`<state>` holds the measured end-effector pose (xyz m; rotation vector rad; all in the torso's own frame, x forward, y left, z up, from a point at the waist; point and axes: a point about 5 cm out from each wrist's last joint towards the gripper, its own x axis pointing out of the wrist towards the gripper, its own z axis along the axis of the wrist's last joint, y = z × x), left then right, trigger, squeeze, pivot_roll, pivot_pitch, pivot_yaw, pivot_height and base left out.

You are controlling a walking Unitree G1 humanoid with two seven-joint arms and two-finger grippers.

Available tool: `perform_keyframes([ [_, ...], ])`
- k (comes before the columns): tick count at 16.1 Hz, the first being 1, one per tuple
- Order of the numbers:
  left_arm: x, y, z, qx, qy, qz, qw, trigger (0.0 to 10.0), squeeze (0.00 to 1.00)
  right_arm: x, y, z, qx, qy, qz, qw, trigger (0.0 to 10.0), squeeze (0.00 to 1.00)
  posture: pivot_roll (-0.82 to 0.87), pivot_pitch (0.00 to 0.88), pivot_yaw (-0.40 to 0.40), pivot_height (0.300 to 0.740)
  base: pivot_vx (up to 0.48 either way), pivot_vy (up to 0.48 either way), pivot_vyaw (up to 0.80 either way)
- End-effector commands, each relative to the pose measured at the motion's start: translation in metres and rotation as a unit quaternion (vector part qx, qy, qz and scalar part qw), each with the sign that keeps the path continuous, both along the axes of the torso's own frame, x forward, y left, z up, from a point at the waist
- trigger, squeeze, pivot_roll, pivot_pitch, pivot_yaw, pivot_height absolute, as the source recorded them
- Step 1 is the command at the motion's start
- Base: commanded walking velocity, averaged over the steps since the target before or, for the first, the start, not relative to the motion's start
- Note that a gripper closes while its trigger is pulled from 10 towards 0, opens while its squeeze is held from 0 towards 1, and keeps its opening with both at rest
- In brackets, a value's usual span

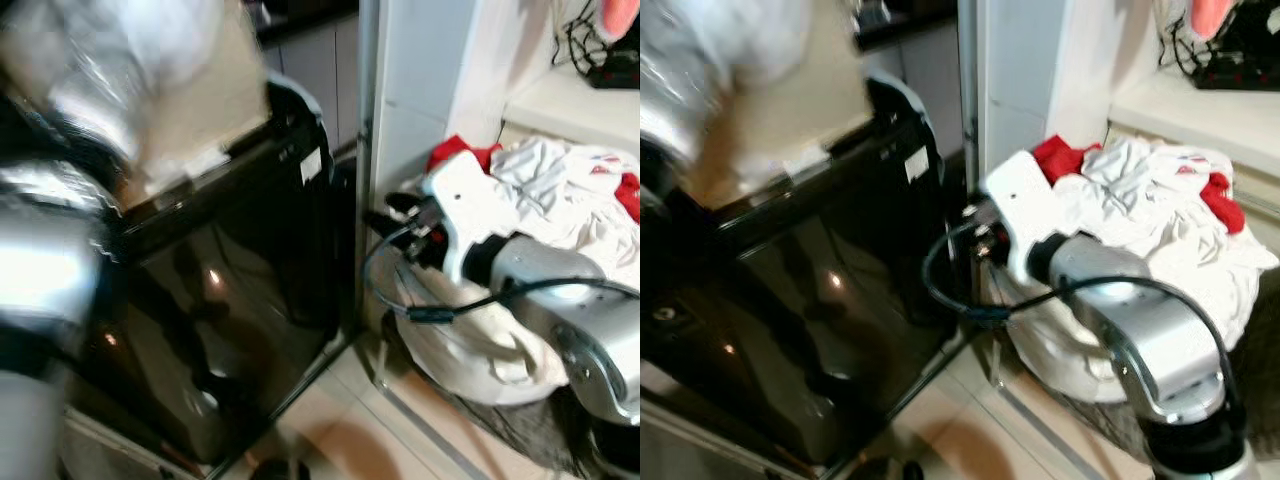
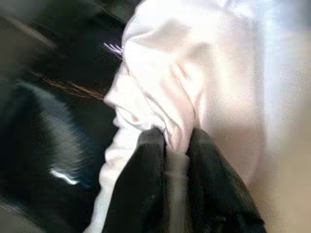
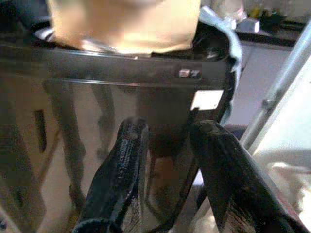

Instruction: Clothes washing

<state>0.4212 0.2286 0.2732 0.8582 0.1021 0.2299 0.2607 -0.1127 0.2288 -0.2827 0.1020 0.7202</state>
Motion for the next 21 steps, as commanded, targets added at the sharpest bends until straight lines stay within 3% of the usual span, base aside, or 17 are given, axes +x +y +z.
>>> perform_keyframes([
  [1, -0.002, 0.008, 0.004, 0.005, 0.006, 0.015, 1.0, 10.0, 1.0, -0.004, 0.002, 0.002, 0.002, -0.002, 0.01, 1.0, 10.0, 0.0, -0.1, 0.0, 0.112, 0.74, 0.0, 0.0, 0.0],
  [3, -0.002, 0.01, 0.007, 0.011, 0.002, 0.022, 1.0, 10.0, 1.0, -0.008, -0.002, -0.002, -0.007, 0.003, 0.005, 1.0, 10.0, 0.0, -0.11, 0.0, 0.121, 0.74, 0.0, 0.0, 0.0],
  [6, -0.002, 0.012, 0.013, -0.06, 0.013, 0.02, 0.998, 10.0, 1.0, -0.008, -0.003, -0.003, -0.013, 0.006, 0.006, 1.0, 10.0, 0.0, -0.11, 0.0, 0.121, 0.74, 0.0, 0.0, 0.0],
  [7, -0.001, 0.009, 0.019, -0.088, -0.01, 0.01, 0.996, 10.0, 0.0, -0.008, -0.003, -0.003, -0.013, 0.006, 0.005, 1.0, 10.0, 0.0, -0.11, 0.0, 0.121, 0.74, 0.0, 0.0, 0.0],
  [8, 0.001, 0.003, 0.027, -0.141, -0.039, -0.01, 0.989, 10.0, 0.0, -0.007, -0.003, -0.002, -0.012, 0.003, 0.003, 1.0, 10.0, 0.0, -0.11, 0.0, 0.123, 0.74, 0.0, 0.0, 0.0],
  [9, 0.004, -0.015, 0.035, -0.238, -0.069, -0.072, 0.966, 10.0, 0.0, -0.004, -0.004, -0.001, -0.006, -0.007, -0.014, 1.0, 10.0, 0.0, -0.1, 0.0, 0.121, 0.74, 0.0, 0.0, 0.0],
  [10, 0.005, -0.022, 0.034, -0.283, -0.073, -0.1, 0.951, 10.0, 0.0, -0.002, -0.005, -0.001, -0.004, -0.014, -0.029, 0.999, 10.0, 0.0, -0.1, 0.0, 0.125, 0.74, 0.0, 0.0, 0.0],
  [11, 0.007, -0.036, 0.023, -0.387, -0.069, -0.133, 0.91, 10.0, 0.0, 0.008, -0.011, -0.001, -0.001, -0.036, -0.1, 0.994, 10.0, 0.0, -0.1, 0.0, 0.131, 0.74, 0.0, 0.0, 0.0],
  [12, 0.007, -0.045, 0.006, -0.448, -0.051, -0.143, 0.881, 10.0, 0.0, 0.016, -0.015, -0.001, 0.009, -0.045, -0.15, 0.988, 10.0, 0.0, -0.11, 0.0, 0.136, 0.74, 0.0, 0.0, 0.0],
  [13, 0.005, -0.057, -0.028, -0.488, 0.005, -0.137, 0.862, 10.0, 0.0, 0.023, -0.021, -0.001, 0.02, -0.046, -0.209, 0.977, 10.0, 0.0, -0.11, 0.0, 0.141, 0.74, 0.0, 0.0, 0.0],
  [14, 0.003, -0.062, -0.04, -0.509, 0.026, -0.135, 0.85, 10.0, 0.0, 0.025, -0.025, 0.002, 0.025, -0.062, -0.239, 0.969, 10.0, 0.0, -0.11, 0.0, 0.141, 0.74, 0.0, 0.0, 0.0],
  [15, -0.002, -0.067, -0.053, -0.49, 0.016, -0.156, 0.857, 10.0, 0.0, 0.027, -0.034, 0.009, 0.035, -0.097, -0.3, 0.948, 10.0, 0.0, -0.11, 0.0, 0.131, 0.74, 0.0, 0.0, 0.0],
  [16, -0.013, -0.068, -0.058, -0.482, -0.015, -0.16, 0.861, 10.0, 0.0, 0.027, -0.038, 0.01, 0.062, -0.103, -0.324, 0.938, 10.0, 0.0, -0.1, 0.0, 0.12, 0.74, 0.0, 0.0, 0.0],
  [17, -0.025, -0.062, -0.065, -0.461, -0.036, -0.141, 0.875, 10.0, 0.0, 0.026, -0.039, 0.008, 0.093, -0.088, -0.332, 0.935, 10.0, 0.0, -0.1, 0.0, 0.116, 0.74, 0.0, 0.0, 0.0],
  [18, -0.035, -0.058, -0.07, -0.418, -0.046, -0.138, 0.897, 10.0, 0.0, 0.026, -0.04, 0.005, 0.112, -0.078, -0.341, 0.93, 10.0, 0.0, -0.09, 0.0, 0.106, 0.74, 0.0, 0.0, 0.0],
  [19, -0.052, -0.057, -0.073, -0.424, -0.087, -0.163, 0.886, 10.0, 0.0, 0.024, -0.039, 0.002, 0.1, -0.077, -0.331, 0.935, 10.0, 0.0, -0.08, 0.0, 0.099, 0.74, 0.0, 0.0, 0.0],
  [21, -0.075, -0.065, -0.079, -0.412, -0.056, -0.194, 0.889, 10.0, 0.0, 0.02, -0.04, -0.004, 0.107, -0.07, -0.324, 0.938, 10.0, 0.0, -0.07, 0.0, 0.087, 0.74, 0.0, 0.0, 0.0],
])
